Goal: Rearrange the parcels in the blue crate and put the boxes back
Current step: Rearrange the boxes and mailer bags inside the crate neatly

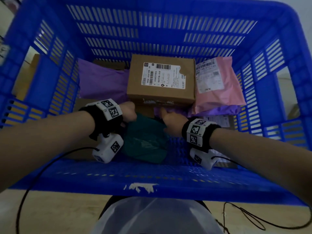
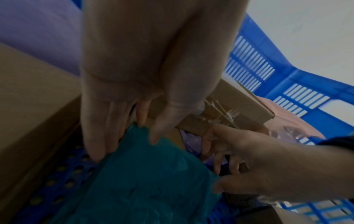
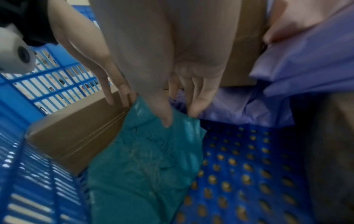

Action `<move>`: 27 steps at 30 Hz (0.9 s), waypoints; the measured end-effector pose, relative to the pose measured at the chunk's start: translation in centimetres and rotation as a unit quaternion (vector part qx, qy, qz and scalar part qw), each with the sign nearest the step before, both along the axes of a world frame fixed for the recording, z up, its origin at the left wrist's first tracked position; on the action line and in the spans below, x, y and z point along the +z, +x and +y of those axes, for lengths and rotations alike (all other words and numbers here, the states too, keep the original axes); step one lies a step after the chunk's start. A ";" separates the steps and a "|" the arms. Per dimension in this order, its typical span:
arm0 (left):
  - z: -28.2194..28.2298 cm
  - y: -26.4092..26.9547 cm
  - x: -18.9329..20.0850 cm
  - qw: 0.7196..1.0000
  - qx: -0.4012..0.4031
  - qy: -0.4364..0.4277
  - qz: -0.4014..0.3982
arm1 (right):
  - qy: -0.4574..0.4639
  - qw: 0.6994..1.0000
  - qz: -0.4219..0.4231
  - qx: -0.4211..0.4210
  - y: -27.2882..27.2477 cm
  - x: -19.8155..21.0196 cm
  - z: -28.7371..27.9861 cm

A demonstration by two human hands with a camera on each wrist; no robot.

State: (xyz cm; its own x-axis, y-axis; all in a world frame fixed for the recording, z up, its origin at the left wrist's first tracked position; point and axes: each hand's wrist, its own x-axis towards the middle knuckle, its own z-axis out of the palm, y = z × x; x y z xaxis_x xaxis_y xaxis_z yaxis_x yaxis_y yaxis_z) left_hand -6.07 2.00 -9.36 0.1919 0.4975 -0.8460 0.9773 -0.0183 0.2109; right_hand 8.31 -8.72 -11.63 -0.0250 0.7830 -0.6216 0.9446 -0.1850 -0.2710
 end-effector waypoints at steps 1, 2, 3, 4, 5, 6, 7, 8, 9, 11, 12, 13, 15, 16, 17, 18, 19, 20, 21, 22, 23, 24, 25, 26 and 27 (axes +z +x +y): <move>0.0 -0.1 -0.2 1.000 0.011 -0.004 -0.006 | 0.000 1.000 0.001 -0.005 -0.1 -0.2 0.0; 0.1 -0.3 -0.4 1.000 0.023 -0.008 -0.013 | -0.001 1.000 0.007 -0.009 -0.1 -0.2 -0.1; 0.3 -0.6 -0.5 0.999 0.039 -0.017 -0.020 | -0.001 1.000 0.015 -0.010 -0.1 -0.2 -0.1; 0.4 -0.8 -0.4 0.998 0.055 -0.031 -0.023 | 0.000 1.000 0.024 -0.005 -0.1 -0.2 -0.1; 0.7 -1.0 -0.2 0.997 0.061 -0.046 -0.024 | 0.002 0.999 0.033 0.007 0.0 -0.1 0.0; 0.9 -1.3 0.1 0.996 0.058 -0.059 -0.024 | 0.004 0.999 0.042 0.023 0.1 0.2 0.2; 1.2 -1.5 0.4 0.996 0.048 -0.068 -0.021 | 0.004 0.998 0.054 0.039 0.2 0.7 0.5; 1.7 -1.8 0.8 0.997 0.032 -0.071 -0.021 | 0.001 0.997 0.065 0.048 0.4 1.2 0.7; 2.1 -2.2 1.3 0.997 0.018 -0.075 -0.024 | -0.001 0.995 0.079 0.053 0.6 1.9 1.0; 3.1 -2.8 2.5 0.996 0.010 -0.079 -0.036 | 0.008 0.993 0.107 0.053 1.1 3.4 1.5; 3.5 -3.0 3.3 0.996 0.009 -0.081 -0.043 | 0.020 0.992 0.116 0.051 1.4 4.2 1.7; 3.8 -3.1 4.2 0.995 0.009 -0.079 -0.055 | 0.032 0.990 0.125 0.050 1.6 5.0 1.9; 4.4 -3.1 5.8 0.994 0.010 -0.063 -0.092 | 0.053 0.987 0.145 0.048 2.2 6.7 2.3; 4.6 -3.1 6.6 0.992 0.010 -0.053 -0.112 | 0.063 0.985 0.156 0.047 2.5 7.7 2.4; 4.8 -3.1 7.2 0.991 0.012 -0.047 -0.128 | 0.074 0.982 0.168 0.045 2.8 8.6 2.6; 4.9 -3.1 7.9 0.989 0.015 -0.047 -0.141 | 0.089 0.979 0.178 0.039 3.2 9.6 2.8; 5.0 -3.1 8.5 0.987 0.015 -0.055 -0.150 | 0.107 0.976 0.186 0.032 3.5 10.5 3.0; 5.1 -3.1 8.9 0.986 0.018 -0.065 -0.154 | 0.127 0.972 0.194 0.021 3.8 11.4 3.2; 5.1 -3.1 9.3 0.985 0.021 -0.069 -0.156 | 0.149 0.967 0.205 0.011 4.1 12.2 3.4; 5.1 -3.0 9.5 0.985 0.018 -0.068 -0.157 | 0.169 0.960 0.221 0.000 4.5 12.9 3.6; 5.0 -3.2 9.7 0.986 0.012 -0.063 -0.155 | 0.190 0.952 0.241 -0.014 4.9 13.5 3.8; 4.8 -3.1 9.9 0.986 0.013 -0.060 -0.158 | 0.212 0.941 0.260 -0.034 5.3 14.0 4.0; 4.8 -3.1 9.9 0.985 0.024 -0.067 -0.159 | 0.235 0.930 0.277 -0.054 5.7 14.5 4.2; 4.6 -3.0 10.1 0.982 0.037 -0.077 -0.170 | 0.260 0.918 0.290 -0.073 6.2 14.9 4.4; 4.6 -2.8 10.3 0.981 0.057 -0.069 -0.175 | 0.286 0.905 0.301 -0.087 6.6 15.1 4.5</move>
State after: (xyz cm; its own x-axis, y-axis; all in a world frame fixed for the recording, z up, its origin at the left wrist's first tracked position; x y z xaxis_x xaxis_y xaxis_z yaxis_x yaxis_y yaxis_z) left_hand -8.89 6.61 0.96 0.4320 0.4179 -0.7992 0.8392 0.1382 0.5259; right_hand 14.94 -4.18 3.51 -0.0699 0.9972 -0.0282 0.5633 0.0162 -0.8261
